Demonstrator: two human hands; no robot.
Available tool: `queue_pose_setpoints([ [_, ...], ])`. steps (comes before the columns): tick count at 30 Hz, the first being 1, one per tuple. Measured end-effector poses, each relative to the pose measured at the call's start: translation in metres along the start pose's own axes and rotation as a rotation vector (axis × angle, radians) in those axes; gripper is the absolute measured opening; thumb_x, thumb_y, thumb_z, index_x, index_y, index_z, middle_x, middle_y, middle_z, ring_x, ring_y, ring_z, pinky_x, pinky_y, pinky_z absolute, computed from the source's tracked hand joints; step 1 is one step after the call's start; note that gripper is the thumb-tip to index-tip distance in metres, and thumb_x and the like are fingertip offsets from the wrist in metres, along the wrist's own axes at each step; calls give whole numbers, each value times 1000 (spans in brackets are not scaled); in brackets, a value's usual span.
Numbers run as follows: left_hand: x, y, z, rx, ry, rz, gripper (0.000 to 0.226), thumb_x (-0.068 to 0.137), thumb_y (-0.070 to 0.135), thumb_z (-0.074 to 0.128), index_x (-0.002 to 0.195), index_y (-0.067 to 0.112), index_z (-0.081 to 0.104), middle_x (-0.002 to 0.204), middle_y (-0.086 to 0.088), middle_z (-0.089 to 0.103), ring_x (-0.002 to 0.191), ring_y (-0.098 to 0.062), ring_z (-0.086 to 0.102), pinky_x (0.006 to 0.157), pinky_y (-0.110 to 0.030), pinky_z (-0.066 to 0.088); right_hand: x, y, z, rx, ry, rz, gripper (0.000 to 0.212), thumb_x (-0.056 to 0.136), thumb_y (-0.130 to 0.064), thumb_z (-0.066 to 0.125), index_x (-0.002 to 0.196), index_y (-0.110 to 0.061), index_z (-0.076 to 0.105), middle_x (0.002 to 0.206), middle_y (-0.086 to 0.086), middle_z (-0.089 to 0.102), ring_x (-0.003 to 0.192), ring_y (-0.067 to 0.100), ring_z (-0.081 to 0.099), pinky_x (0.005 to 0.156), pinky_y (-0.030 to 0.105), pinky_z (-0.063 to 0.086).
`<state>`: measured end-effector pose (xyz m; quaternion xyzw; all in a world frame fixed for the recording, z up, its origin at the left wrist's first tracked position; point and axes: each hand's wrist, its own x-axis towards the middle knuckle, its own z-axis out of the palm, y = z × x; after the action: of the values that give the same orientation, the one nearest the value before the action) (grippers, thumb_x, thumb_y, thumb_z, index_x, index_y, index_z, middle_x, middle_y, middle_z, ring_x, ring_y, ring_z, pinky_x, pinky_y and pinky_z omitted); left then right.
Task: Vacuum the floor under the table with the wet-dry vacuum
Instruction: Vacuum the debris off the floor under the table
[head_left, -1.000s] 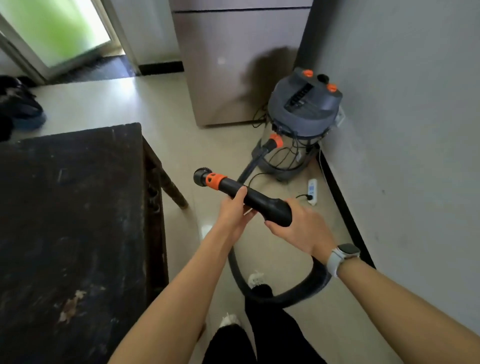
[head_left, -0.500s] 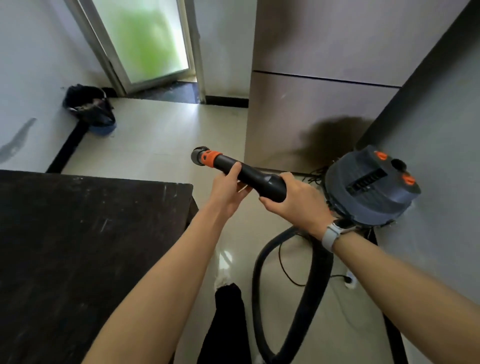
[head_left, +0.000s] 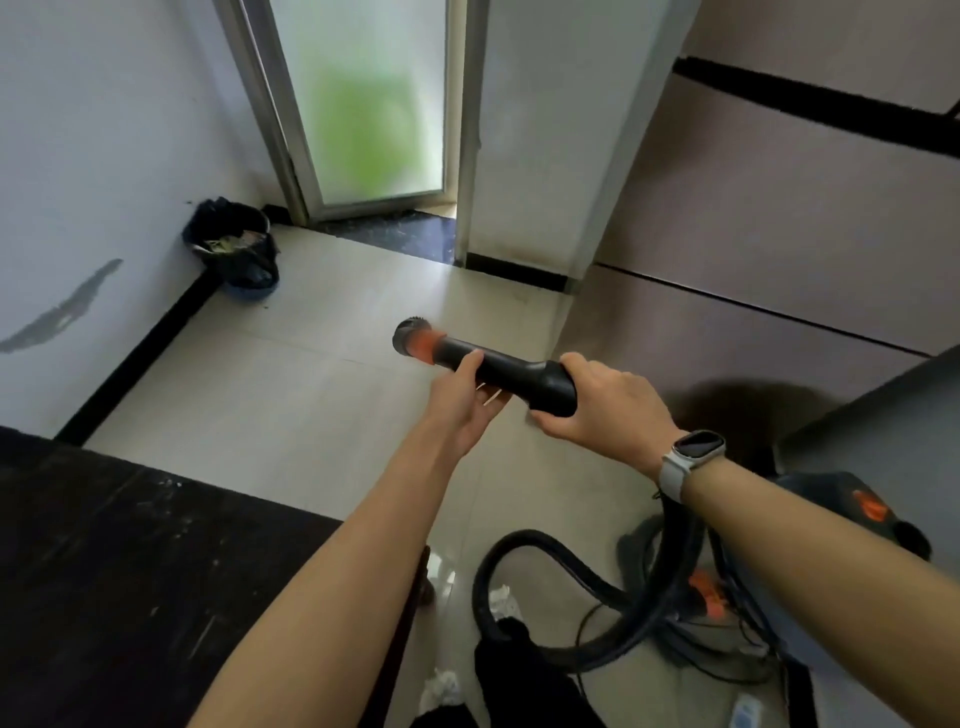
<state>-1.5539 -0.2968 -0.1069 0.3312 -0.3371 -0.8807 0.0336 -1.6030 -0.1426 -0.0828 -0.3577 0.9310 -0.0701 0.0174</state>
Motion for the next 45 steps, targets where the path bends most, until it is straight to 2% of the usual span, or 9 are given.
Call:
queue_pose_setpoints([
  [4,48,21,0,-54,77,0,35,99,9,41,130,-7,38,116,-22,55,102,-29,57,88,-38,46,64,13,8,-45,-48,-109,51,84,-58,54,118,-20,47,99,1,62,79,18,60,65,25,46],
  [13,158,87,36,-82,207,116,27,99,10,43,123,-1,42,97,-12,59,96,-27,59,85,-37,48,212,52,26,120,-72,-206,47,83,-52,60,115,-17,51,101,0,61,80,19,59,66,25,45],
  [16,180,109,30,-126,273,142,18,99,9,41,115,1,42,99,-13,59,101,-29,57,87,-38,47,256,50,32,115,-109,-252,49,82,-56,58,112,-19,50,100,0,60,81,24,60,69,34,50],
  [19,197,126,20,-188,334,157,20,99,8,42,117,-1,43,111,-18,58,105,-31,57,88,-40,47,296,42,40,78,-133,-314,52,80,-58,58,113,-18,50,100,1,61,81,25,61,69,34,50],
  [26,255,177,-2,-224,393,176,18,99,9,42,114,-1,43,111,-18,57,104,-32,57,89,-41,47,377,20,62,60,-151,-356,57,78,-59,57,115,-16,50,100,4,62,79,30,62,70,38,52],
  [32,338,234,-10,-107,357,93,29,98,8,43,125,-3,42,117,-20,55,104,-32,56,89,-41,48,451,13,82,116,-150,-211,54,79,-58,59,114,-17,50,101,2,62,80,28,61,72,39,52],
  [37,410,291,-5,113,249,-18,28,98,9,42,124,-1,41,97,-12,59,98,-29,58,85,-38,47,508,5,93,185,-89,-8,52,81,-53,62,114,-14,54,101,3,63,82,26,61,66,32,48],
  [41,460,320,29,332,104,-76,17,98,10,43,115,6,42,93,-8,58,91,-24,59,83,-35,49,528,10,91,280,-19,269,55,81,-54,61,118,-13,52,99,4,64,80,27,62,62,27,39],
  [45,494,298,76,550,-77,-222,18,98,12,45,114,3,43,97,-10,59,89,-20,60,72,-28,51,508,31,94,379,-64,589,58,83,-58,56,122,-17,44,105,2,62,89,24,63,70,30,46],
])
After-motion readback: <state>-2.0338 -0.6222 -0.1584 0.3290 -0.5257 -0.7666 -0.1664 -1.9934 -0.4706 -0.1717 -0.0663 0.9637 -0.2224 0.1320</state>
